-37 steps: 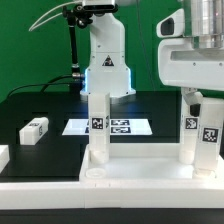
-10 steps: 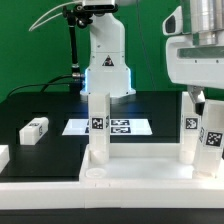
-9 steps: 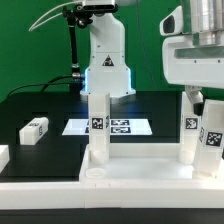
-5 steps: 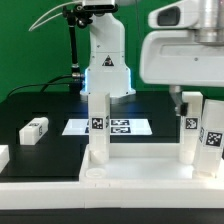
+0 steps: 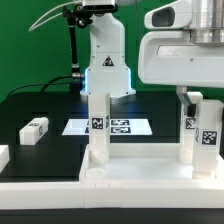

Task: Assemble desk

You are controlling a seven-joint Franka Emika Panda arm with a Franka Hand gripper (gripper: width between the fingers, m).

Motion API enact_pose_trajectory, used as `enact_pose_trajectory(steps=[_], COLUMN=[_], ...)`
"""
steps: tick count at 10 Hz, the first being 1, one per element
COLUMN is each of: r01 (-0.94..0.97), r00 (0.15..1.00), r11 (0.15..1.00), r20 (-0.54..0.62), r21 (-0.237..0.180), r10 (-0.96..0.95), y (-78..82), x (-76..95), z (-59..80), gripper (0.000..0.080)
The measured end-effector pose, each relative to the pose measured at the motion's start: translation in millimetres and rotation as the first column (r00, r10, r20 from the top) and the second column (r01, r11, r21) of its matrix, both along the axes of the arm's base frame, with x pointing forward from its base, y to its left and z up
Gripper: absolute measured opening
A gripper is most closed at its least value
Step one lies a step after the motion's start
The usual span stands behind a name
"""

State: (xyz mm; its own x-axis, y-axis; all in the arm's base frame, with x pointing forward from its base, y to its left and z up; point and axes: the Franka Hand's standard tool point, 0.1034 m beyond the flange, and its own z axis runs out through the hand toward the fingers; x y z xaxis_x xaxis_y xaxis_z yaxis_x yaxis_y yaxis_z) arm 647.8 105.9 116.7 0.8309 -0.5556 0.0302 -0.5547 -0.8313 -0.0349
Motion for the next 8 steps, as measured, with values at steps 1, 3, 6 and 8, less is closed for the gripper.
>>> enact_pose_trajectory(steps=[1, 3, 6, 8], r01=[0.081, 0.239, 0.561, 0.824], r00=[0.997, 0.971, 0.828, 0.566], r11=[0.997, 0.971, 0.826, 0.553], r20=[-0.001, -0.003, -0.025, -0.133], r21=[0.003, 0.009, 0.050, 0.123], r10=[-0.081, -0.239, -0.560, -0.813], y=[-0.2, -1.3, -7.6, -12.6], x=[0.1, 0.3, -0.2, -2.1], z=[0.1, 0.2, -1.9, -3.5], gripper=[0.0288, 0.0288, 0.0288, 0.0288])
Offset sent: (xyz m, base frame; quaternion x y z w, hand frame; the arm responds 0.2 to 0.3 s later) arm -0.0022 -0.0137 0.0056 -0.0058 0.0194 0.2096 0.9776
